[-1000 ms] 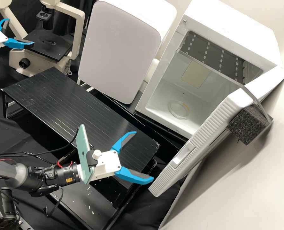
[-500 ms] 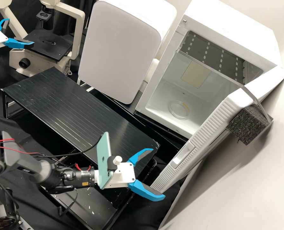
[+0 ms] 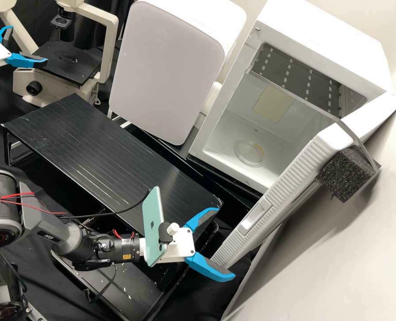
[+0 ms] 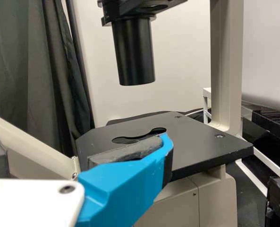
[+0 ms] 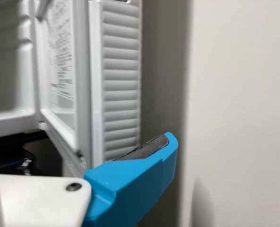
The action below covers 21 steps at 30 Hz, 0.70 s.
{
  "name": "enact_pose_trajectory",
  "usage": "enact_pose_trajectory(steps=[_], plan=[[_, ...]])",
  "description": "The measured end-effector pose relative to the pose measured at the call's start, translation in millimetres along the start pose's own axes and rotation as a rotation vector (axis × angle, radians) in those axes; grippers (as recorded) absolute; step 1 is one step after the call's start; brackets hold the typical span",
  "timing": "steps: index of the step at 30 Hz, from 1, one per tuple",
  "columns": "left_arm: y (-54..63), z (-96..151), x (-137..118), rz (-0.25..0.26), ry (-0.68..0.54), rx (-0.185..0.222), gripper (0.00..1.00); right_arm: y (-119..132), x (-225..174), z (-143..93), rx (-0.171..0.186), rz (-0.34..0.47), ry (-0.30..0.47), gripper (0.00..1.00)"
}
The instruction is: Close the incubator door
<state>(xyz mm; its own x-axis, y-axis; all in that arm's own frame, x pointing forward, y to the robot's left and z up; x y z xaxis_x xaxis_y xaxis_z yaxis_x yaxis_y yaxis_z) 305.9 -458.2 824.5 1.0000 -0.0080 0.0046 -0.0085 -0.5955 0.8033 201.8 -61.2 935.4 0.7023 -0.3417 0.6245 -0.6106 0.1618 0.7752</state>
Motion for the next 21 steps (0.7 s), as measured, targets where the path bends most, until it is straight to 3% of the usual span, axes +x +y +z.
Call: enact_pose_trajectory(steps=[3,8,15,18,21], plan=[[0.0,0.0,0.0,0.000,0.000,0.000,1.00,-2.9,2.8,-1.0,0.042,-0.028,0.026,1.00],[0.0,0.0,0.0,0.000,0.000,0.000,1.00,-5.0,8.5,1.8,0.147,-0.037,0.021,1.00],[0.0,0.0,0.0,0.000,0.000,0.000,1.00,-1.5,4.9,-2.6,0.233,-0.038,0.042,1.00],[0.0,0.0,0.0,0.000,0.000,0.000,1.00,1.0,-5.7,-8.1,0.286,-0.074,0.068,1.00],[0.0,0.0,0.0,0.000,0.000,0.000,1.00,3.8,-17.2,-16.6,0.313,-0.104,0.108,1.00]])
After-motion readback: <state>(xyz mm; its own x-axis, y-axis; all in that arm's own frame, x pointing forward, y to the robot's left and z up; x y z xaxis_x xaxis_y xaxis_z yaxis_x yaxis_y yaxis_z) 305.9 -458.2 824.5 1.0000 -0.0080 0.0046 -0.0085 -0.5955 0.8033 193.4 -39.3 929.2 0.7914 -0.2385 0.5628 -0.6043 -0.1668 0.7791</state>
